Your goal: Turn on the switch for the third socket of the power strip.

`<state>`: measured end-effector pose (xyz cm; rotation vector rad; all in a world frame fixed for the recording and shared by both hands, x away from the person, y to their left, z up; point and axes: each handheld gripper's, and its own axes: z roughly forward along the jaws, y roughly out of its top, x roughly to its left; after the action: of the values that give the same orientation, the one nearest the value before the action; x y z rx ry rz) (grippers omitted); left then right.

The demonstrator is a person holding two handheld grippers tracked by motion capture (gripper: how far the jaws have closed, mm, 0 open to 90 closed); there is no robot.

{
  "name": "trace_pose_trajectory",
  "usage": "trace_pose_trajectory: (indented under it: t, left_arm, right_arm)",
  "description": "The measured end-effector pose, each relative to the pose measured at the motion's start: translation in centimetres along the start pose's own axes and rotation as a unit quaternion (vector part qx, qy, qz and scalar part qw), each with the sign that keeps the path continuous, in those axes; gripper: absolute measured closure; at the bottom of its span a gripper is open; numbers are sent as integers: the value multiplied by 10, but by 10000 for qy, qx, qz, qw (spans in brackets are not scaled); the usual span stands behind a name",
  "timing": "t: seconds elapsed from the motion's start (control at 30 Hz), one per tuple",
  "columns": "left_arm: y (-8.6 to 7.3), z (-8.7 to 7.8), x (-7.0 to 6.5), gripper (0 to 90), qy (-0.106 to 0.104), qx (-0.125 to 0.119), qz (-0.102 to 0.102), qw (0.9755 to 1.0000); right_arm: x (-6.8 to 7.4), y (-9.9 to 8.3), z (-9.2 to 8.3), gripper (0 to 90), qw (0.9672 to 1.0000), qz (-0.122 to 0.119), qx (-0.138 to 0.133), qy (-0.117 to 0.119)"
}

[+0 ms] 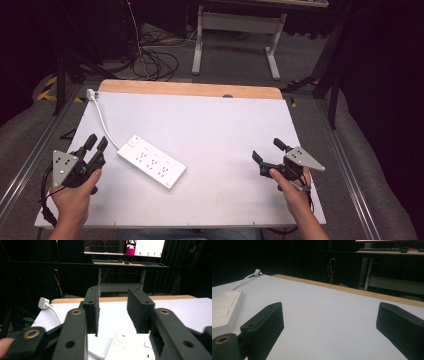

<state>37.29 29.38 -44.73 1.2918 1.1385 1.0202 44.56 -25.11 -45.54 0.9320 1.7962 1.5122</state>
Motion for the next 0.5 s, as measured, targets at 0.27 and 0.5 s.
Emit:
trace_pose_trajectory:
  t: [0.27, 0.5]
  left_arm:
    - [2, 0, -1, 818, -114, 78, 66, 9999]
    - [3, 0, -1, 884, -206, 159, 89, 9996]
  right_arm:
    - [0, 0, -1, 80, 10000, -1, 1, -1]
    - [0, 0, 0, 81, 10000, -28, 17, -1]
